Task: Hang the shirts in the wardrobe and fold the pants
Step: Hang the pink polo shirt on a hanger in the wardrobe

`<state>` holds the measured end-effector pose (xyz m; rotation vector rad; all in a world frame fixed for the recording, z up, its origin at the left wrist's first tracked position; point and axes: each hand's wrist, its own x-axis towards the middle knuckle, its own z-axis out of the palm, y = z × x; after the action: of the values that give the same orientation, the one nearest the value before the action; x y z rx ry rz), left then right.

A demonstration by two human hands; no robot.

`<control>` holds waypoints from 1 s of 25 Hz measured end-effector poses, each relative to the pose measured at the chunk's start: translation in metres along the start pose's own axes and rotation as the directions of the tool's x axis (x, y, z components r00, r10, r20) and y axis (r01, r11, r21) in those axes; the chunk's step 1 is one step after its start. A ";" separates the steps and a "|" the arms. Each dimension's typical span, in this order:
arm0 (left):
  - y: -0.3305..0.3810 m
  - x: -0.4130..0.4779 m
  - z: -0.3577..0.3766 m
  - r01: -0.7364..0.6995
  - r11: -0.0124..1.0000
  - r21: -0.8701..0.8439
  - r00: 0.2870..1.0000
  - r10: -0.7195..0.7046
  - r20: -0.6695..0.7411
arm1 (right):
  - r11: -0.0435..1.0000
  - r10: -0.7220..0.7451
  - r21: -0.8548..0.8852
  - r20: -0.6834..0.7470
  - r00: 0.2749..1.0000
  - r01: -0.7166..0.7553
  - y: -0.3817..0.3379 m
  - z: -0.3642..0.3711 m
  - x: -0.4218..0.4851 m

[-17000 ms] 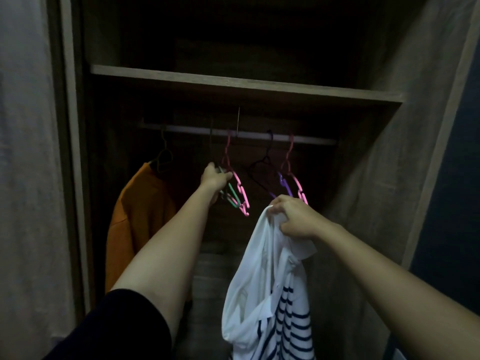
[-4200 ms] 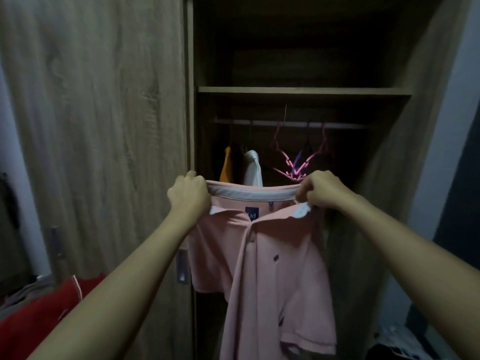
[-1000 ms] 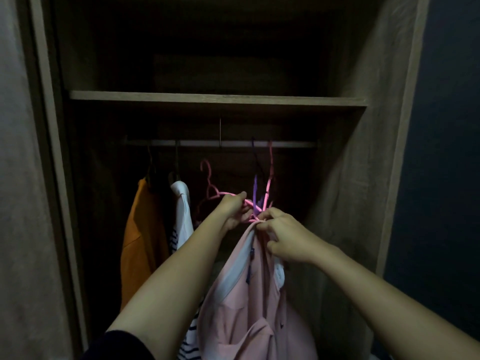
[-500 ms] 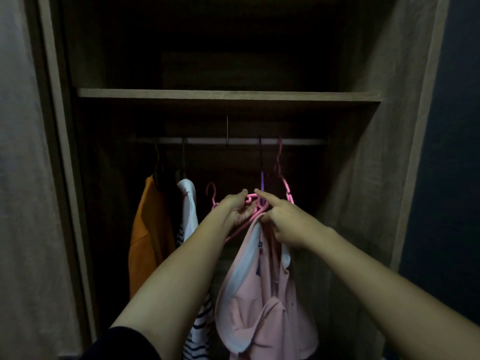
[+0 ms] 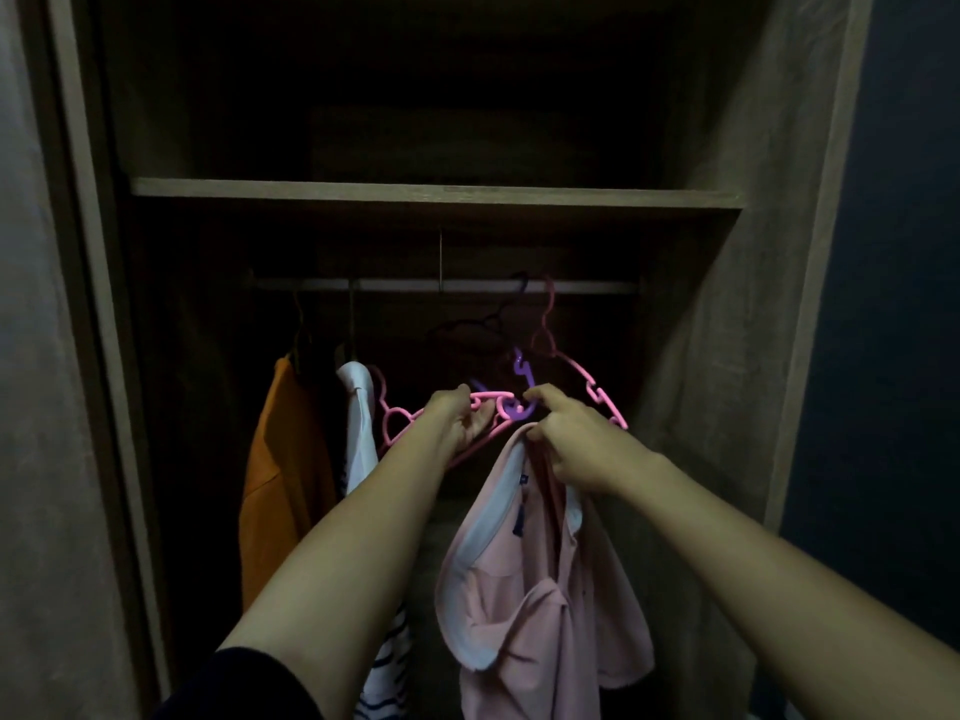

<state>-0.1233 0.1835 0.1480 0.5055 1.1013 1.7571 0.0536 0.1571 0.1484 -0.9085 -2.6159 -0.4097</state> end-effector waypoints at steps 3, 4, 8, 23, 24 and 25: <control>-0.004 -0.003 -0.003 0.025 0.998 0.056 1.000 -0.024 -0.015 | 1.000 -0.023 -0.003 0.004 1.000 0.023 0.000 0.003 -0.001; -0.006 -0.004 -0.005 0.027 0.997 0.073 0.999 -0.026 -0.020 | 0.999 -0.035 -0.011 0.014 0.999 0.035 0.000 0.005 -0.001; -0.015 -0.002 -0.015 0.064 0.993 0.095 0.997 -0.059 -0.057 | 0.998 -0.063 -0.018 0.032 0.998 0.064 0.002 0.012 -0.001; -0.031 -0.063 -0.061 -0.077 0.093 0.993 0.976 0.211 0.056 | 0.994 -0.027 0.108 0.091 0.995 0.017 0.000 0.042 -0.010; -0.033 -0.075 -0.071 -0.104 -0.047 0.993 0.946 0.304 0.113 | 0.992 -0.020 0.129 0.127 0.992 0.004 -0.001 0.046 -0.011; -0.034 -0.090 -0.086 -0.124 -0.099 0.987 0.910 0.385 0.153 | 0.988 -0.015 0.156 0.158 0.987 -0.010 -0.004 0.049 -0.013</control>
<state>-0.1292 0.0687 0.0880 1.5915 2.5909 0.8434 0.0500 0.1654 0.0979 -0.9200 -2.7465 -0.1340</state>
